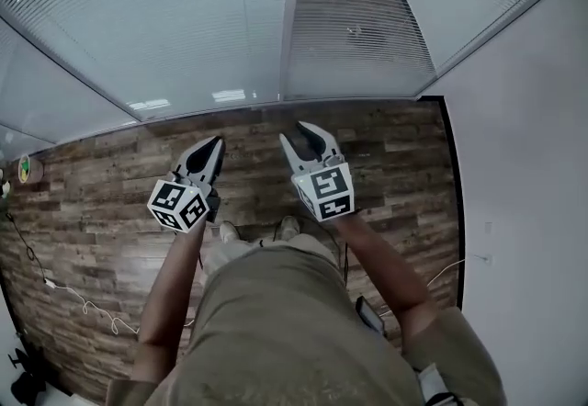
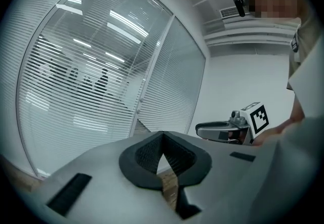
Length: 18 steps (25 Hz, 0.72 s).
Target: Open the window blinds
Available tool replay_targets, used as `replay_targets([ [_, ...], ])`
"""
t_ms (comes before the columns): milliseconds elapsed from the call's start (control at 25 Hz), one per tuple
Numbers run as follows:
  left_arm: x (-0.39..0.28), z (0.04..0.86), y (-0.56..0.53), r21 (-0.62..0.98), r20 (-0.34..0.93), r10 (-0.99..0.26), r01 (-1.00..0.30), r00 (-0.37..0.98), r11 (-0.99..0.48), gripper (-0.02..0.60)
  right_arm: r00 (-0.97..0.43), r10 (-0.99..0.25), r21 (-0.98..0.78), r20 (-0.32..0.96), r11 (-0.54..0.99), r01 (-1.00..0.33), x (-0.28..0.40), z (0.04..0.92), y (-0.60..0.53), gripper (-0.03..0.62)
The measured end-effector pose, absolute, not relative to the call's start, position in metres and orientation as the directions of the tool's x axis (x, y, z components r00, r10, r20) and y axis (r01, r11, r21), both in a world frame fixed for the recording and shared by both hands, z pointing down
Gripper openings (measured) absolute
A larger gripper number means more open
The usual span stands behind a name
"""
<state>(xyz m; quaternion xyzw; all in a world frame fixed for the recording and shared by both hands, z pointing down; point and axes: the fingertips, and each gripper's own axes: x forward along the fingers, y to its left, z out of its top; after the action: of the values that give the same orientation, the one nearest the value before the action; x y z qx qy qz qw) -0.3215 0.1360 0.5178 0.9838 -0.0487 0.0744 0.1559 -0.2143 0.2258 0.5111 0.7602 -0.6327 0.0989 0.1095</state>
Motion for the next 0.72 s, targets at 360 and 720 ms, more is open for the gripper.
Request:
replay_targets([
  [360,-0.326,0.509,0.097,0.253,0.159,-0.046,-0.086,0.986,-0.964,0.014,0.13,-0.93,0.067,0.345,-0.114,-0.991,-0.252,0.518,0.172,0.132],
  [720,-0.334,0.52,0.094,0.268,0.174,-0.056,-0.102,0.983,-0.958,0.014,0.103,-0.932,0.077,0.349,-0.08,-0.994,-0.258,0.518,0.157,0.132],
])
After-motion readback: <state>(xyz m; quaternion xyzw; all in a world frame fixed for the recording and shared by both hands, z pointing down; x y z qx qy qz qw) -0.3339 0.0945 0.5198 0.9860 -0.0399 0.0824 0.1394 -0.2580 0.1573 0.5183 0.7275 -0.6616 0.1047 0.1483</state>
